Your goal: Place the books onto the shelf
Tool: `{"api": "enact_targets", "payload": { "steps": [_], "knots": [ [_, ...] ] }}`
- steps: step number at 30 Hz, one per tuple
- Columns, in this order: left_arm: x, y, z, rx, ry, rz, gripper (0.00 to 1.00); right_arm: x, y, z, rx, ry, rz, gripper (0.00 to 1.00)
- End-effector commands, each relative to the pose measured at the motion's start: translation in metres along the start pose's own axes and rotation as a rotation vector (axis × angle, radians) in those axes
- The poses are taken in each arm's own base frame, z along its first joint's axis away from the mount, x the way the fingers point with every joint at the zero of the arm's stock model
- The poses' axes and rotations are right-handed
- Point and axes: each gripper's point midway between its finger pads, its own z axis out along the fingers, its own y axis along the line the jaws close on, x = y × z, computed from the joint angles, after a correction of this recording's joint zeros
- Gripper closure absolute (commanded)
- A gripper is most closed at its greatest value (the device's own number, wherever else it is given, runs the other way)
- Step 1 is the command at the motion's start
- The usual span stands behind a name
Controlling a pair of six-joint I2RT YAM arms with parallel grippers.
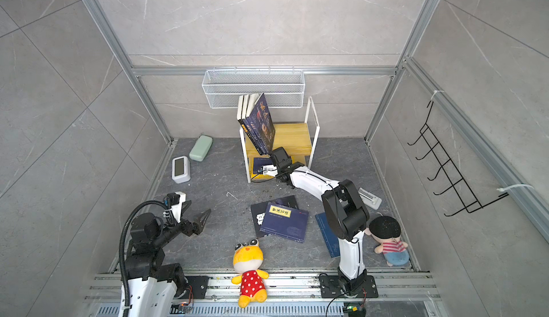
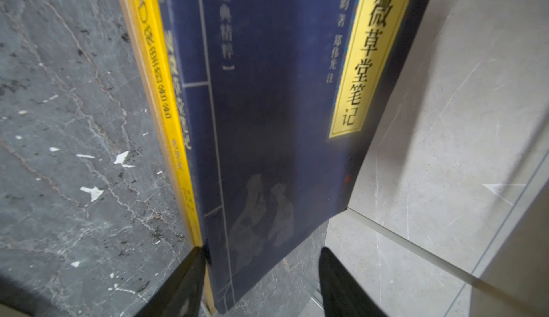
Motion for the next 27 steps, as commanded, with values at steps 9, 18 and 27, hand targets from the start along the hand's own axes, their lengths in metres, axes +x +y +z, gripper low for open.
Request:
{"api": "enact_targets", "payload": {
  "steps": [9, 18, 27],
  "knots": [
    [-0.004, 0.000, -0.002, 0.001, -0.015, -0.001, 0.00, -0.006, -0.007, -0.001, 0.012, -0.018, 0.036, 0.43],
    [-0.005, -0.002, -0.002, 0.005, -0.019, -0.002, 0.00, -0.046, -0.001, -0.029, -0.061, -0.167, 0.117, 0.39],
    [-0.005, -0.001, -0.002, 0.001, -0.020, -0.004, 0.00, -0.074, 0.010, -0.016, -0.095, -0.187, 0.168, 0.38]
  ]
}}
